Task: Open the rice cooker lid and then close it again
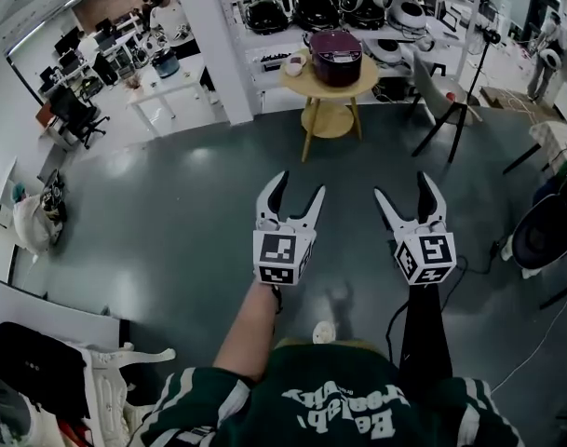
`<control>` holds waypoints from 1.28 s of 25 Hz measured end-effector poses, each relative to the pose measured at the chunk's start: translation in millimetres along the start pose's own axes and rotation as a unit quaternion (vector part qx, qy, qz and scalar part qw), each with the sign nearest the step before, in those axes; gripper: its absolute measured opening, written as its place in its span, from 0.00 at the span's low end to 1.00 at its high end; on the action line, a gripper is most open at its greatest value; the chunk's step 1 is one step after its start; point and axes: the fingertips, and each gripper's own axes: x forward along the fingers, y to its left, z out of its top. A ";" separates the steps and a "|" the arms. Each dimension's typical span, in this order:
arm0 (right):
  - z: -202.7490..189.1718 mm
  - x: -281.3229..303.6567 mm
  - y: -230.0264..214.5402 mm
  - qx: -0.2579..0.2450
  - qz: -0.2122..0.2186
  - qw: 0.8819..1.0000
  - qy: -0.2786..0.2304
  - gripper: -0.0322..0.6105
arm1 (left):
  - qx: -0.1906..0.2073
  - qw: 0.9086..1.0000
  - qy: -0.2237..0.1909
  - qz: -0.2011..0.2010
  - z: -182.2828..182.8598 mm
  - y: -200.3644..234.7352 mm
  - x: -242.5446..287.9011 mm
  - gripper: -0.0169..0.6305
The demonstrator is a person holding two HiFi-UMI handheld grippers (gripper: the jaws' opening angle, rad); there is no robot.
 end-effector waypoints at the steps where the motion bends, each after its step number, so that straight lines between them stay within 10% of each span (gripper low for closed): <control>1: -1.3 7.7 -1.5 0.004 -0.001 1.000 -0.001 0.69 | -0.001 1.000 0.003 -0.001 -3.9 6.1 6.2 0.45; 19: -34.5 178.2 -53.1 0.012 0.013 1.000 0.002 0.69 | 0.001 1.000 0.027 0.007 -42.1 87.6 153.7 0.45; 32: -63.1 397.6 -150.6 -0.014 0.057 0.998 0.028 0.69 | -0.035 0.998 0.023 0.035 -49.7 169.6 372.6 0.45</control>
